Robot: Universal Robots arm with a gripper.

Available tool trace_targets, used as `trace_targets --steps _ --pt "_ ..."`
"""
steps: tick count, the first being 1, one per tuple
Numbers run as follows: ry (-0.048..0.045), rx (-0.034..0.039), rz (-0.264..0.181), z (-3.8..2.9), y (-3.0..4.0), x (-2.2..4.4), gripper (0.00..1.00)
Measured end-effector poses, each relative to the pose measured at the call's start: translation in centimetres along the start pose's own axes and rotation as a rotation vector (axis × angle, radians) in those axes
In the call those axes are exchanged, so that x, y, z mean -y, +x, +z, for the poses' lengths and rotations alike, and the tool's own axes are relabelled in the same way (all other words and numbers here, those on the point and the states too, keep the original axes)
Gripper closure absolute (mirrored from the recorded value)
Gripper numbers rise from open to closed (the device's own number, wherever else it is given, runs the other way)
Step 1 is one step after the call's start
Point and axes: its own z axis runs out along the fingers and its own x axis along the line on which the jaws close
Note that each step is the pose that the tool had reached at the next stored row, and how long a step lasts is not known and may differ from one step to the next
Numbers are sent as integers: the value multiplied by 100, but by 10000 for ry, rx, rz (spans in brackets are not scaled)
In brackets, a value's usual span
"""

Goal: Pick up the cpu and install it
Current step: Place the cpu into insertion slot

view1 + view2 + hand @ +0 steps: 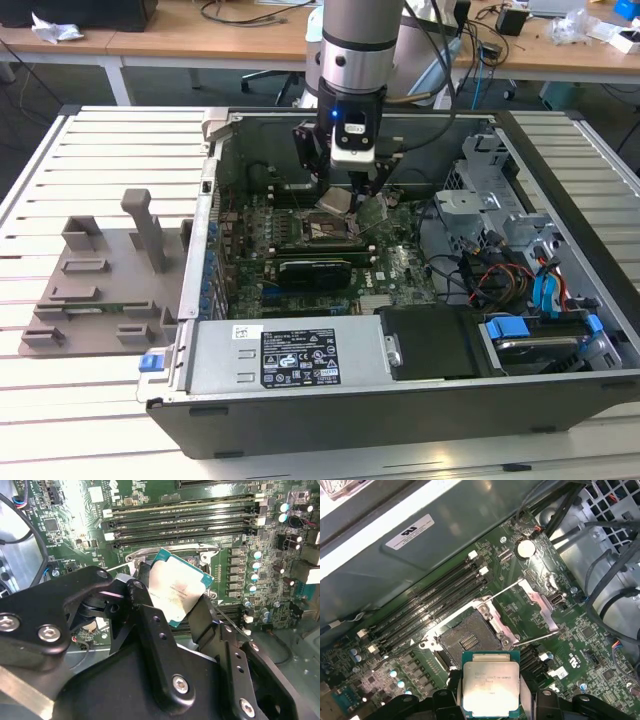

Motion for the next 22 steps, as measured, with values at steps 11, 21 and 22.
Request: trace_targets --steps 11,21,22 --pt "28 -21 817 3 0 0 45" --pt "40 -36 1256 6 0 -1 45" --pt "40 -37 1290 6 0 -1 45"
